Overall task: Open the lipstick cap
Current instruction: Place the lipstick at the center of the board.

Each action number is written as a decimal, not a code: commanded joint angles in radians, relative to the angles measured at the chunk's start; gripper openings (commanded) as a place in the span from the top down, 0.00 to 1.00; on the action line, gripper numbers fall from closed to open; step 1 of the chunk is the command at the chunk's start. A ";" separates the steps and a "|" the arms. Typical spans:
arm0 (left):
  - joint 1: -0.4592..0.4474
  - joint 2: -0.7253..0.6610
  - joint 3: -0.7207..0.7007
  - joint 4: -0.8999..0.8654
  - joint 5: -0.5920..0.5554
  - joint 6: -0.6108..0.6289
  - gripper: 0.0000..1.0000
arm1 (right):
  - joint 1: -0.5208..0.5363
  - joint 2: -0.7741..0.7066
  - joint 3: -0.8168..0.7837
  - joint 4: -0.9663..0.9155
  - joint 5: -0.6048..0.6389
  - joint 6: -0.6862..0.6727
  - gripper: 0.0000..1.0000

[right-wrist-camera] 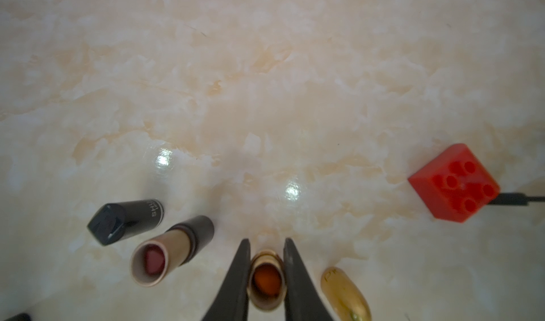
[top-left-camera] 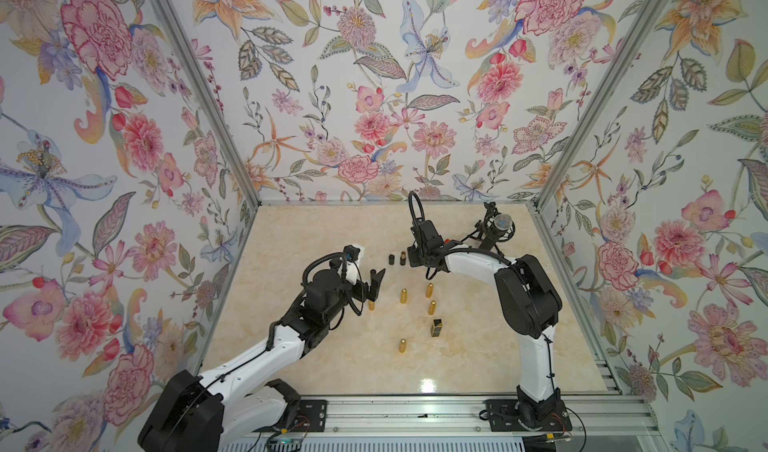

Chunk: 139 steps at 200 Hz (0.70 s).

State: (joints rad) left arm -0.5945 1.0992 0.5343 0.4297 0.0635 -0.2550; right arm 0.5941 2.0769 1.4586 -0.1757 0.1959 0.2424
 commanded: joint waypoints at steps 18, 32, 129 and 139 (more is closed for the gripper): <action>0.014 -0.021 -0.014 -0.003 -0.011 -0.011 0.01 | 0.003 0.020 -0.004 0.023 0.018 0.005 0.78; 0.017 -0.023 -0.013 -0.004 -0.011 -0.010 0.01 | 0.003 0.024 -0.003 0.023 0.017 0.004 0.78; 0.021 -0.038 -0.019 -0.004 -0.009 -0.010 0.01 | 0.007 0.042 0.008 0.024 0.025 0.018 0.77; 0.022 -0.039 -0.021 -0.006 -0.010 -0.008 0.01 | 0.007 0.041 0.009 0.024 0.025 0.020 0.77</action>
State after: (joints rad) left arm -0.5880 1.0840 0.5335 0.4267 0.0635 -0.2546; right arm 0.5941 2.0911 1.4586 -0.1478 0.2031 0.2481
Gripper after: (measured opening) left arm 0.989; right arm 0.229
